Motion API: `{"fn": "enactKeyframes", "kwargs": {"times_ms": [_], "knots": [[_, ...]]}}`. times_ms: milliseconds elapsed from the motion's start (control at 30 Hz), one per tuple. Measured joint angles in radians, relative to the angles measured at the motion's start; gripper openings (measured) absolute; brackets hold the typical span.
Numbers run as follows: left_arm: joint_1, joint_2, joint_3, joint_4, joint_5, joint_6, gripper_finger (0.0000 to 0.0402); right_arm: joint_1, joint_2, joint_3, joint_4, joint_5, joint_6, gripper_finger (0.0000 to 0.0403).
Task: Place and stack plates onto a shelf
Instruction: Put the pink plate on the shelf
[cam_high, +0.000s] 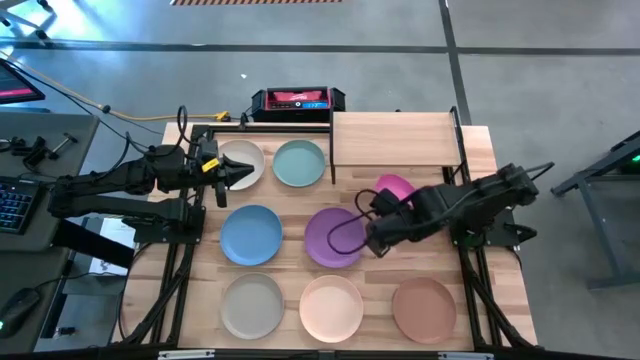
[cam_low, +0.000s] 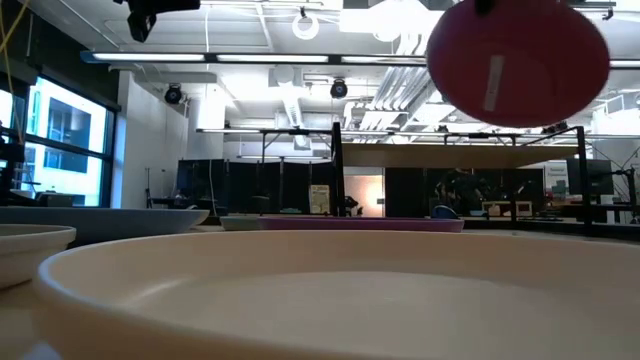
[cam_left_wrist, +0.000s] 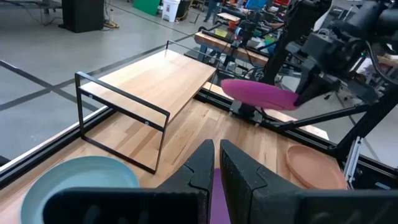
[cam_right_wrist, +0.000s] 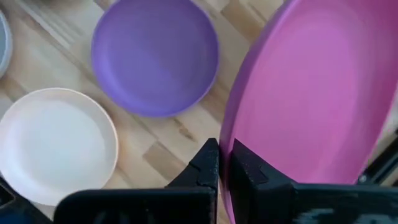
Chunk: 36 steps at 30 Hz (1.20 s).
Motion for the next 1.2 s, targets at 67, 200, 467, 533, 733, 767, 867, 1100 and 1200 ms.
{"fn": "enactKeyframes", "kwargs": {"times_ms": [67,200,467,533,733,767,867,1100,1200], "knots": [[0.0,0.0,0.0,-0.008,0.0,0.0,0.0016,-0.03,0.0,0.002,-0.001,0.004,-0.044,0.0],[0.0,0.0,0.0,-0.009,0.0,0.0,0.0016,-0.093,0.0,0.002,-0.001,0.008,-0.127,0.0],[0.0,0.0,0.0,-0.009,-0.001,0.003,0.0016,-0.198,-0.011,0.002,0.0,0.045,-0.27,0.0],[0.0,0.0,0.0,-0.011,-0.007,0.023,0.0016,-0.223,-0.02,0.002,-0.001,0.06,-0.304,0.0],[0.0,0.0,0.0,-0.011,-0.042,0.043,0.0016,-0.313,-0.053,0.002,0.0,0.095,-0.416,0.0],[0.0,0.0,0.0,-0.01,-0.047,0.042,0.0016,-0.33,-0.06,0.002,0.0,0.099,-0.436,0.0],[0.0,0.0,0.0,-0.011,-0.067,0.042,0.0016,-0.38,-0.08,0.002,0.0,0.124,-0.488,0.0],[0.0,0.0,0.0,-0.012,-0.081,0.051,0.0016,-0.501,-0.103,0.002,0.0,0.134,-0.629,0.0],[0.0,0.0,0.0,-0.014,-0.092,0.051,0.0016,-0.551,-0.103,0.002,0.0,0.13,-0.701,0.0]]}}
